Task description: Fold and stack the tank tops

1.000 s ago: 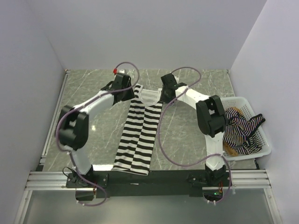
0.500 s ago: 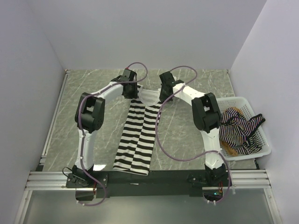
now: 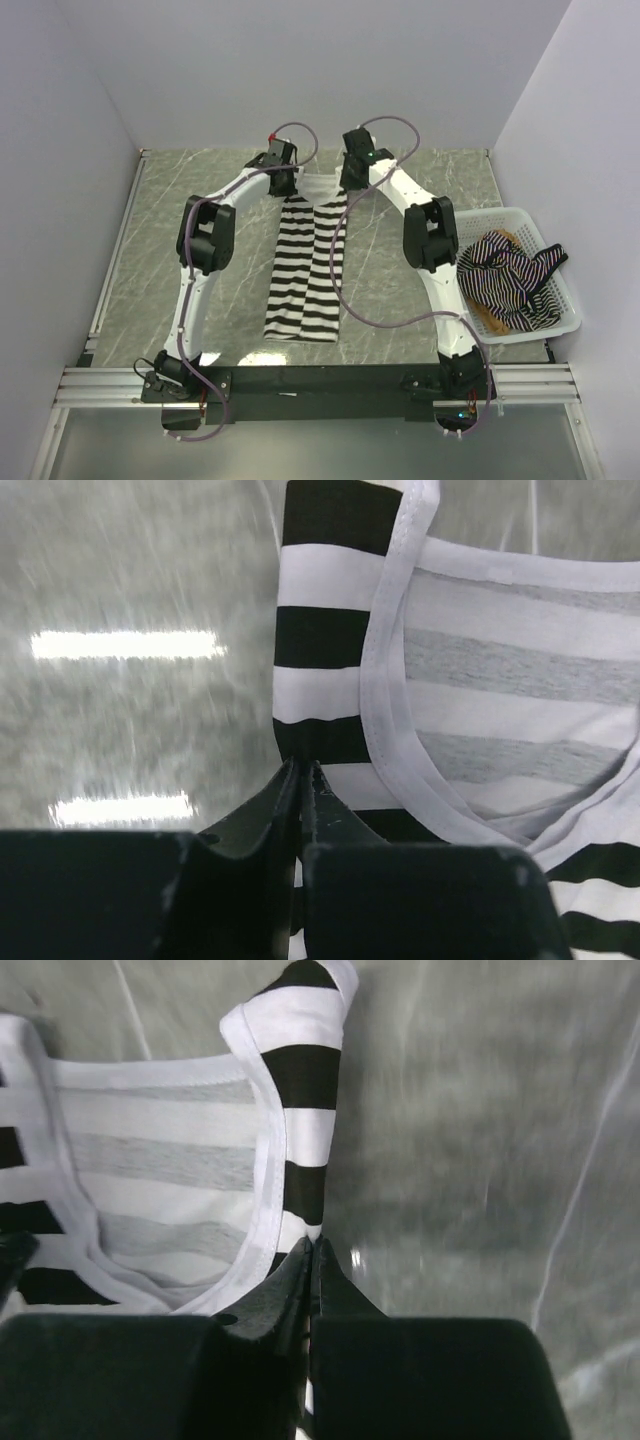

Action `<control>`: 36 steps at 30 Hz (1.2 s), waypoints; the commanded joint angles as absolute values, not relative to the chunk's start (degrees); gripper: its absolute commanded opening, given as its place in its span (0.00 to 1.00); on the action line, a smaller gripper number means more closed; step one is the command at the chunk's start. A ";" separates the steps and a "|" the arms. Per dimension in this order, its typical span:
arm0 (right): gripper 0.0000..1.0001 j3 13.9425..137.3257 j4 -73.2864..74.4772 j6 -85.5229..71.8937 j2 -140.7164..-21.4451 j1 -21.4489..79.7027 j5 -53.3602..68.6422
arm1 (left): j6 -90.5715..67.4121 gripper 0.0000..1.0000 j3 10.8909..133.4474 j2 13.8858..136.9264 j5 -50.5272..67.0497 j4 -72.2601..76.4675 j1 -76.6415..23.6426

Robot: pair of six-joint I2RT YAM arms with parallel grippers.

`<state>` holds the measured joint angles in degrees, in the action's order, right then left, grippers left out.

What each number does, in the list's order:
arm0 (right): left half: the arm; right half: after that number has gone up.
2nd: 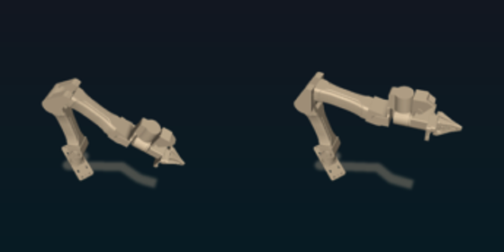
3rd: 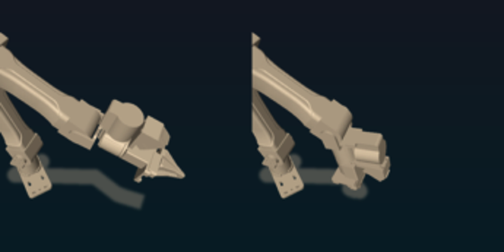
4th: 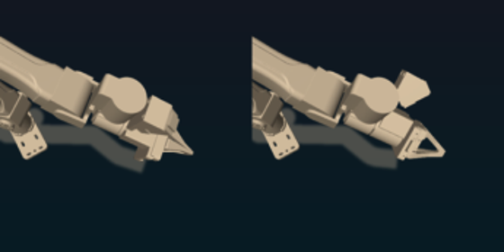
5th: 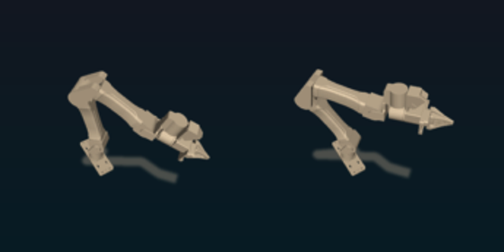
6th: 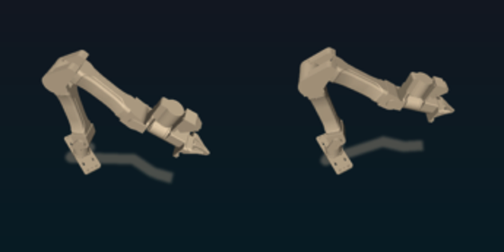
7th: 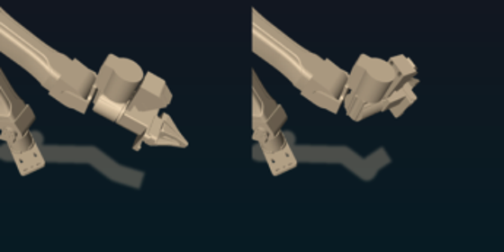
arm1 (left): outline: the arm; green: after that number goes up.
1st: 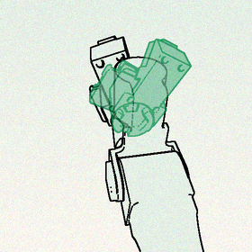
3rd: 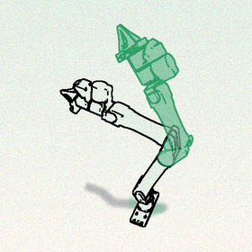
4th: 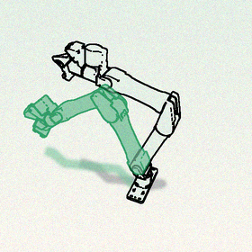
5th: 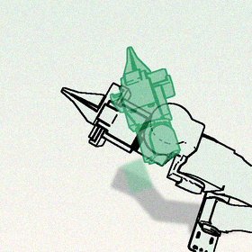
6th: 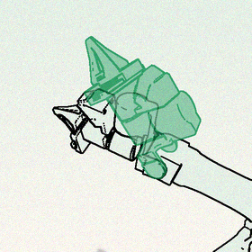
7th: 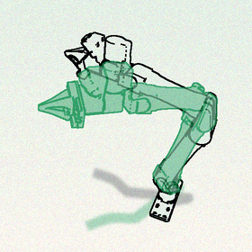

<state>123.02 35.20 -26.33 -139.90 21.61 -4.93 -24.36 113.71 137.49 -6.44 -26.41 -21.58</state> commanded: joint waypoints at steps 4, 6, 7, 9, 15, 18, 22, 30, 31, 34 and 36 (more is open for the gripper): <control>0.21 135.61 31.83 -22.85 -145.11 17.85 -0.62 | -29.88 0.21 121.81 140.45 -5.02 -17.68 -17.67; 0.46 135.53 29.54 -22.77 -144.85 17.40 -0.18 | -29.88 0.39 121.29 139.92 -1.86 -12.51 -16.70; 0.52 135.44 29.10 -22.59 -144.58 17.05 -0.18 | -30.06 0.44 121.38 139.14 -0.45 -11.18 -16.44; 0.62 134.92 29.35 -22.06 -143.09 16.79 -0.17 | -30.32 0.48 121.03 137.82 1.05 -9.07 -16.17; 0.64 121.44 31.82 -25.04 -130.28 16.96 -2.90 | -37.42 0.53 103.04 119.56 -2.53 -4.57 -16.17; 0.62 103.89 28.92 -27.07 -117.63 18.98 -4.74 | -45.42 0.43 91.79 108.83 -7.81 -9.74 -17.40; 0.59 79.68 22.70 -30.93 -98.15 22.49 -4.58 | -52.71 0.37 70.30 91.82 -15.54 -15.29 -24.40; 0.56 43.09 15.92 -42.26 -75.60 38.38 -6.60 | -68.08 0.47 38.25 63.49 -20.03 -19.33 -41.38; 0.56 40.98 14.78 -44.80 -73.41 39.80 -6.50 | -69.51 0.47 34.58 61.98 -20.30 -19.86 -44.88; 0.56 35.78 13.97 -48.50 -71.63 45.06 -8.17 | -74.61 0.46 28.77 57.93 -20.30 -19.95 -49.64; 0.56 33.76 13.54 -50.09 -71.80 47.10 -8.96 | -77.50 0.46 27.17 56.96 -20.74 -20.22 -51.58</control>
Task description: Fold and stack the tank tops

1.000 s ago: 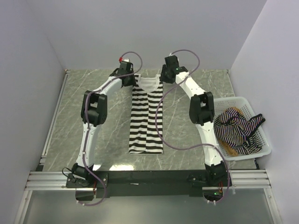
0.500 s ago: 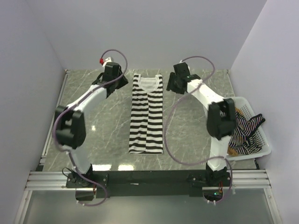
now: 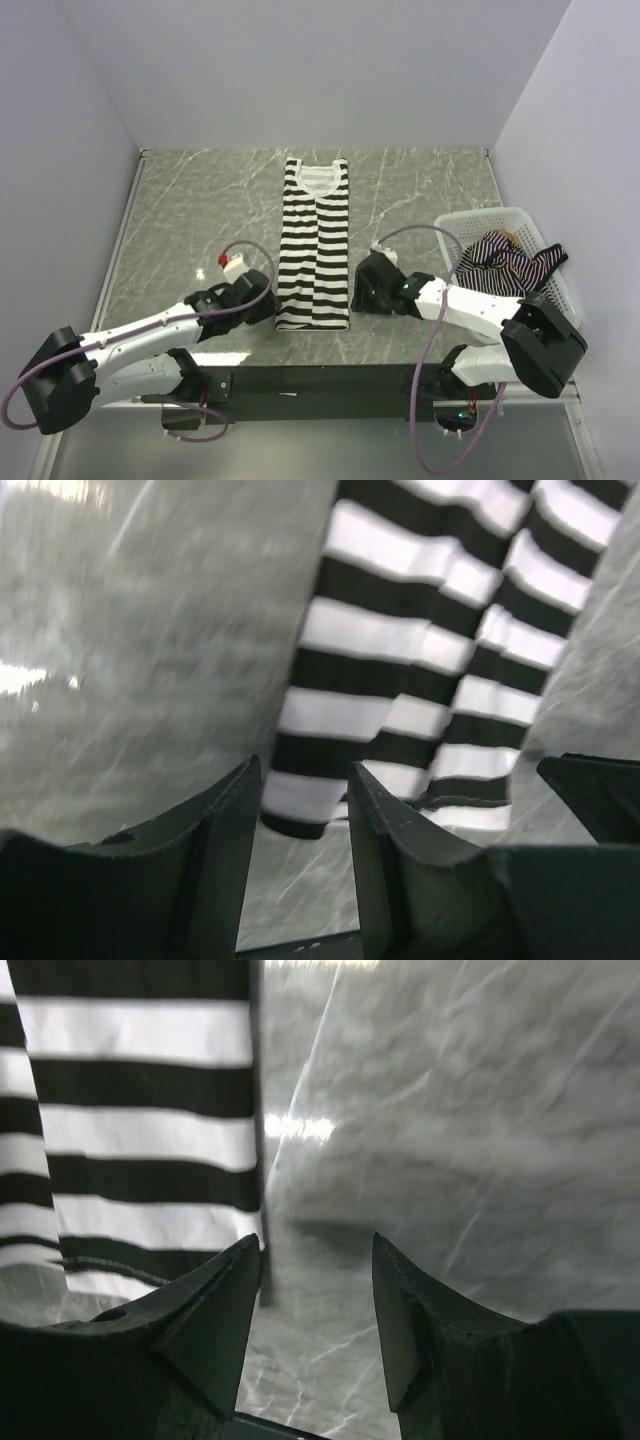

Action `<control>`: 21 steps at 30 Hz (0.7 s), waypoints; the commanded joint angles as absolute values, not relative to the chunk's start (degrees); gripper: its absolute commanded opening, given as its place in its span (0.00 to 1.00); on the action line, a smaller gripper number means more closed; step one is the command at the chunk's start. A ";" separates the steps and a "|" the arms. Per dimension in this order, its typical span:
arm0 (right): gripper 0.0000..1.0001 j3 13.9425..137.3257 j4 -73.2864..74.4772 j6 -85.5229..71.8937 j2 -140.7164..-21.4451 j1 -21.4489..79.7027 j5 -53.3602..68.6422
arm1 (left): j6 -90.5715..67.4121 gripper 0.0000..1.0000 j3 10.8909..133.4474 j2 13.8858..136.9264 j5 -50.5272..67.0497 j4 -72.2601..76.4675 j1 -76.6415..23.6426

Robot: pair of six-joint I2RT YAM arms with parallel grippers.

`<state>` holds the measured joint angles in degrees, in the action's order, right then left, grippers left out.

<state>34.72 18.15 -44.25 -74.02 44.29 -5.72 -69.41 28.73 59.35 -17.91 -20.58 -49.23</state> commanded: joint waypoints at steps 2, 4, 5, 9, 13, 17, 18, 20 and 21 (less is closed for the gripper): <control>0.56 31.74 12.57 -52.02 -71.81 48.77 -8.87 | -78.83 0.45 25.93 56.95 -21.53 -20.56 -53.78; 0.56 30.24 11.52 -53.78 -71.02 49.48 -9.58 | -79.89 0.46 25.14 57.22 -21.80 -20.74 -54.93; 0.56 28.93 10.99 -54.31 -70.67 49.66 -9.41 | -80.24 0.46 24.88 57.22 -21.97 -20.83 -55.19; 0.56 26.37 9.14 -56.86 -69.44 51.15 -8.70 | -81.30 0.45 23.64 56.52 -22.94 -21.45 -55.55; 0.56 24.88 7.30 -59.05 -69.35 52.56 -8.26 | -80.68 0.45 22.68 56.95 -22.06 -20.04 -55.63; 0.56 23.73 6.24 -61.08 -69.52 54.40 -8.43 | -79.98 0.46 22.33 59.06 -20.92 -18.55 -55.63; 0.56 23.47 6.15 -61.34 -69.87 54.84 -8.61 | -79.98 0.46 22.24 59.50 -20.31 -17.67 -55.63; 0.56 22.77 5.80 -61.70 -70.40 55.02 -8.61 | -79.81 0.46 21.62 59.68 -19.69 -16.70 -55.55; 0.55 22.50 5.71 -61.96 -70.57 55.19 -8.61 | -79.63 0.46 21.53 59.94 -19.43 -16.18 -55.63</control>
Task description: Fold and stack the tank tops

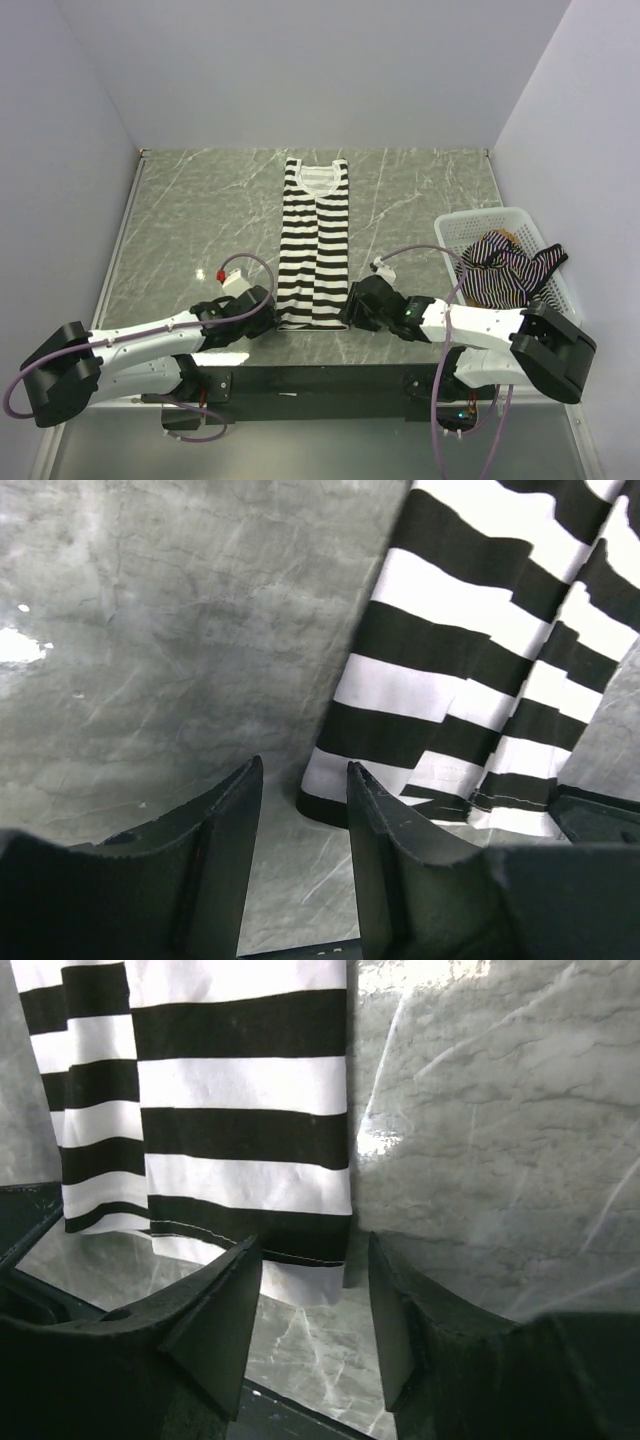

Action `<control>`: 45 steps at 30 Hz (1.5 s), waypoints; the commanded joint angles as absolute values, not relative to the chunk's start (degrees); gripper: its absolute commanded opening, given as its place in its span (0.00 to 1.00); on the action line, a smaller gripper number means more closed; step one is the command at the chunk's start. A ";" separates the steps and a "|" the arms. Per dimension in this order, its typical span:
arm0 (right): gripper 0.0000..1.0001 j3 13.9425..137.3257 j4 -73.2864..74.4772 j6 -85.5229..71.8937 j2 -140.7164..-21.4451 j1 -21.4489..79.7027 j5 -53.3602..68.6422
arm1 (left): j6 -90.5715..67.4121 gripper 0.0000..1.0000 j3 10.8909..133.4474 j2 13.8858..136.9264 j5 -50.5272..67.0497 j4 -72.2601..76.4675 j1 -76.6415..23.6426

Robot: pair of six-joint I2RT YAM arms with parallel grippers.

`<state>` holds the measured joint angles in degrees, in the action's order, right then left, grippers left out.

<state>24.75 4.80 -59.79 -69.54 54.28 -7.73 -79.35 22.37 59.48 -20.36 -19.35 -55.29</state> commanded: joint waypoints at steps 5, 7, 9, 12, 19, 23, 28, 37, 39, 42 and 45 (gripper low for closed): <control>0.31 21.01 5.18 -62.67 -71.72 55.99 -8.52 | -79.19 0.46 21.62 61.08 -18.81 -16.70 -55.55; 0.21 20.57 5.36 -62.49 -72.33 56.16 -8.35 | -78.49 0.46 21.80 61.52 -18.55 -16.70 -55.55; 0.16 20.65 5.80 -62.23 -72.86 56.25 -8.52 | -77.70 0.45 22.23 62.22 -18.37 -17.05 -55.55; 0.04 20.74 8.61 -61.87 -71.47 56.43 -10.19 | -76.73 0.41 23.02 63.10 -18.19 -18.28 -55.63; 0.00 21.00 17.30 -61.35 -64.17 56.34 -14.85 | -72.52 0.27 25.31 61.70 -18.28 -20.57 -55.55; 0.00 21.71 17.67 -60.47 -64.16 56.34 -14.15 | -70.14 0.19 26.10 62.40 -16.44 -19.69 -55.55; 0.26 21.45 17.23 -59.68 -63.20 56.43 -13.27 | -69.69 0.41 24.09 56.18 -12.22 -16.70 -55.55; 0.36 19.60 16.35 -61.08 -59.59 56.43 -11.25 | -77.34 0.47 18.46 54.22 -5.02 -10.48 -55.55; 0.36 19.16 15.65 -61.35 -59.24 56.34 -10.55 | -79.10 0.46 16.97 55.81 -4.14 -8.45 -55.55; 0.36 18.20 14.51 -61.87 -58.97 56.51 -9.58 | -80.68 0.46 15.30 57.13 -3.34 -4.75 -55.55; 0.36 17.40 13.63 -62.31 -59.15 56.60 -9.05 | -81.30 0.47 14.50 57.22 -3.69 -4.04 -55.63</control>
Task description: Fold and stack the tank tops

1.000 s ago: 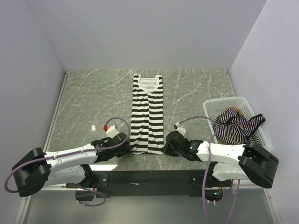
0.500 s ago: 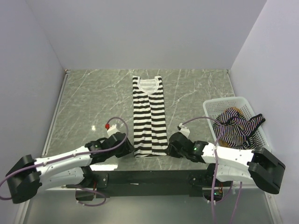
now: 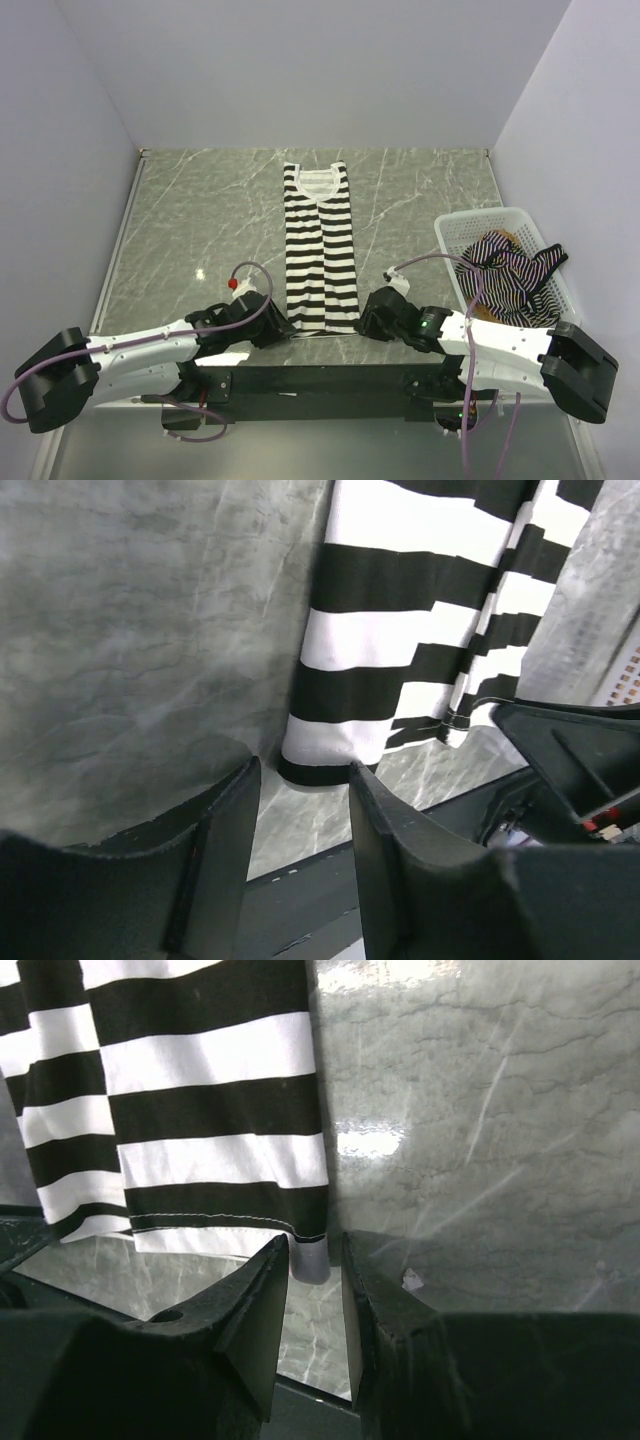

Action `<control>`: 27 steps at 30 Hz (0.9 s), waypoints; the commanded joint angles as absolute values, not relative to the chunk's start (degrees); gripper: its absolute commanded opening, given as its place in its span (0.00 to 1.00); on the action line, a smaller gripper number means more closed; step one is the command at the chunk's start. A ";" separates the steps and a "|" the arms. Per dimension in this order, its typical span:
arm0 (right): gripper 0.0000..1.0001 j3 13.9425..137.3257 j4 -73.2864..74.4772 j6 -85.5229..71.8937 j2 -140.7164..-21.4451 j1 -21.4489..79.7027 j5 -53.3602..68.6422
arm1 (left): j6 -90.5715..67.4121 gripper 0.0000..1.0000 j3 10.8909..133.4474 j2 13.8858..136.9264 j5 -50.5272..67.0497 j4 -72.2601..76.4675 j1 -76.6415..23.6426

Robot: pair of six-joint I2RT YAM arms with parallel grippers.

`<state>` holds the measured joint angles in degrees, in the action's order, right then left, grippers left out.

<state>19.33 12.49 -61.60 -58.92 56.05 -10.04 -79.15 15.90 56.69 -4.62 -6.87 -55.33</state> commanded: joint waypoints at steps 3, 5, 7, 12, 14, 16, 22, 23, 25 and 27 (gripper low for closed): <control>0.35 17.05 12.84 -62.49 -59.50 56.95 -8.62 | -81.56 0.46 13.97 56.87 -4.04 -4.83 -55.55; 0.34 16.96 12.48 -62.67 -59.76 57.04 -8.53 | -81.74 0.45 13.97 57.21 -4.57 -5.80 -55.55; 0.33 16.88 11.95 -62.75 -60.03 57.04 -8.52 | -81.83 0.44 13.97 57.74 -4.92 -6.06 -55.55; 0.29 16.61 11.34 -63.11 -60.64 57.22 -8.35 | -81.12 0.35 14.68 61.87 -5.45 -5.36 -55.55; 0.21 16.70 11.51 -63.11 -60.56 57.30 -8.52 | -80.51 0.26 14.85 62.66 -5.54 -4.84 -55.63; 0.13 17.05 12.48 -63.02 -60.03 57.39 -8.79 | -79.90 0.20 15.03 62.58 -5.71 -5.01 -55.55; 0.00 19.07 17.57 -63.10 -56.96 59.93 -11.95 | -75.50 0.01 18.98 61.09 -6.50 -10.27 -57.30; 0.00 19.51 18.62 -63.80 -55.74 60.55 -12.65 | -75.32 0.01 20.38 60.30 -6.94 -11.41 -58.96; 0.00 21.26 22.49 -64.68 -54.50 63.80 -15.02 | -75.76 0.01 21.70 59.24 -8.52 -15.46 -61.16; 0.00 23.19 26.43 -66.61 -52.83 66.34 -17.04 | -77.16 0.00 23.02 57.31 -10.10 -18.88 -64.33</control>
